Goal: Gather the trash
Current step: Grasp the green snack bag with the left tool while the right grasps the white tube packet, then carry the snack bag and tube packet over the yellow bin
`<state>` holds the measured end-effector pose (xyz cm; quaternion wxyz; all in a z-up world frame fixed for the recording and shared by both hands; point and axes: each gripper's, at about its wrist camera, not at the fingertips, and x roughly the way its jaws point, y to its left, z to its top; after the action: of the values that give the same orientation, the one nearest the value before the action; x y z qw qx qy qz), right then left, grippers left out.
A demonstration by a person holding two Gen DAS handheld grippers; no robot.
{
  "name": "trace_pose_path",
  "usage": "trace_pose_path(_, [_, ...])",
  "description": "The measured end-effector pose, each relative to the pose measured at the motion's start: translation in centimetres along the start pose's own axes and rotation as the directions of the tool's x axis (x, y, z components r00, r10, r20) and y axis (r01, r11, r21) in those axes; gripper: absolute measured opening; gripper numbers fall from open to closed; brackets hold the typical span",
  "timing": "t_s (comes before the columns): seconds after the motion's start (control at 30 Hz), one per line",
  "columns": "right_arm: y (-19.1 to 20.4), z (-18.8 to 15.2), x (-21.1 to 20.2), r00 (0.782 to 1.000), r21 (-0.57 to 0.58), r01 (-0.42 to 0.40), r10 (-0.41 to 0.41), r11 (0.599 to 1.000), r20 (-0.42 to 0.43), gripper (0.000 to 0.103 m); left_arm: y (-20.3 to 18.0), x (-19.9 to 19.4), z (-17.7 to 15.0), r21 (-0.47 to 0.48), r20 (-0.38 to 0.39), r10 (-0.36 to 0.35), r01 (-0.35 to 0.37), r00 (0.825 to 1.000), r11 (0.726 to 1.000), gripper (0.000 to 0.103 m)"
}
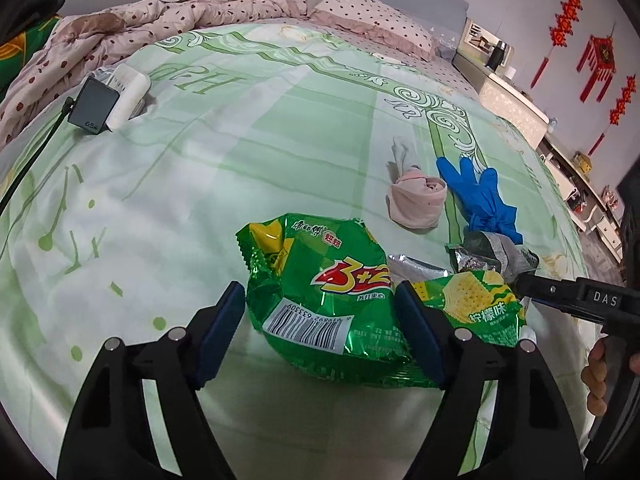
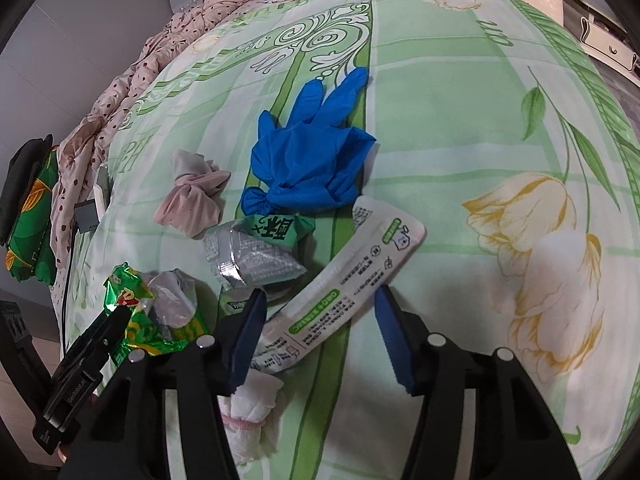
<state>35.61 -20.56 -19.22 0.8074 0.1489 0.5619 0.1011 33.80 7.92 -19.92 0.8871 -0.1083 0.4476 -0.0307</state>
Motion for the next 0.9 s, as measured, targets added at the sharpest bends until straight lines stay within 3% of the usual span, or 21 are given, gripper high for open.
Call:
trace_pose_path(0.2, [0.3,0.1,0.6,1.000,-0.002,-0.013,0.013,1.000,0.006,0.036,-0.8,0.4,-0.4,0.041,0.020,-0.004,0.003,1.000,0.999,0.048])
trace_pose_path(0.33, [0.1,0.1,0.3,0.999,-0.010,-0.027,0.028,1.000,0.018,0.033,-1.3,0.0,-0.5,0.067,0.035,-0.003,0.000,0.999,0.998,0.041])
trace_pose_path(0.9, [-0.7,-1.2,-6.2,0.991,-0.015,-0.023,0.025,1.000,0.131,0.025,-1.7,-4.6,0.0,0.062,0.072,-0.003,-0.002,0.997,0.998,0.037])
